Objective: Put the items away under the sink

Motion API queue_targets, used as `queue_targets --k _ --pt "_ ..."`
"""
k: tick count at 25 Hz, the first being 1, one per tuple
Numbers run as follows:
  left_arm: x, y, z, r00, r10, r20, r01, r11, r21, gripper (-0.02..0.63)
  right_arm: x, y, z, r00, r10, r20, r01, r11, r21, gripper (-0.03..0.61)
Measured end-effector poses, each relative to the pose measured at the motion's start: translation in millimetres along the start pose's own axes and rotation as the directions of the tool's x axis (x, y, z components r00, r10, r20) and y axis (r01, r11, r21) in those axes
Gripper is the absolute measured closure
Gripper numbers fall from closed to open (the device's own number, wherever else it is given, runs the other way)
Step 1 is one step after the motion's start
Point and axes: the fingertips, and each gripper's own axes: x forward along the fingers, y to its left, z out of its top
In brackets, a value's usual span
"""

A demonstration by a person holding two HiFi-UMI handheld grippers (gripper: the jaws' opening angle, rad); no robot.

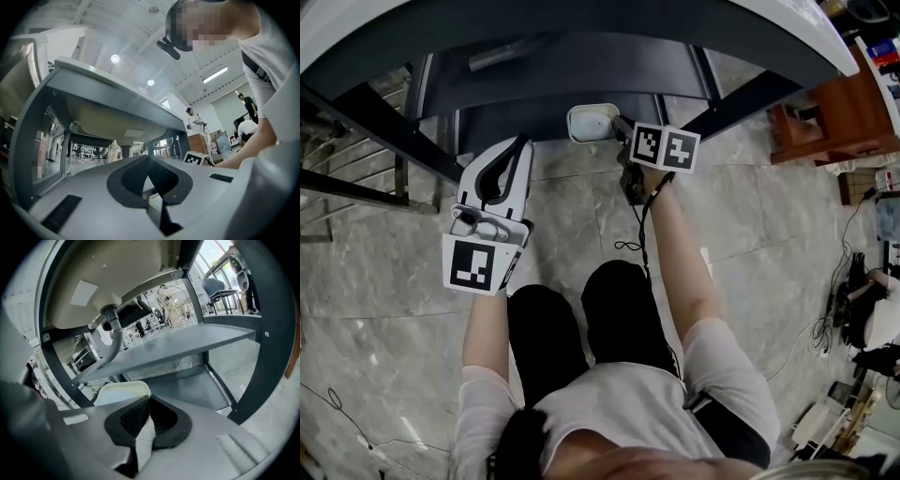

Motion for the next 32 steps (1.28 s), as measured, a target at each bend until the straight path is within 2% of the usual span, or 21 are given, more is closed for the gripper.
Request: queue_targets --k 9,18,32 --pt "1.8 13.1 -43.8 1.000 0.025 0.003 -0.025 1.000 0.013 0.606 37.8 -35.2 -12.7 0.999 -0.039 0.023 0.039 0.999 0.018 0.561" --pt "-0.3 14.3 -70.9 0.999 0.033 0.000 -0.033 0.999 -0.005 0.606 73.5 -68.2 -23.2 0.993 -0.117 -0.003 0.117 0.992 0.035 0.561" --pt "-17.9 12.4 -79.8 1.000 0.026 0.009 -0.025 0.999 -0.031 0.606 124.2 -102.2 -58.7 0.981 -0.186 -0.062 0.191 0.979 0.073 0.560"
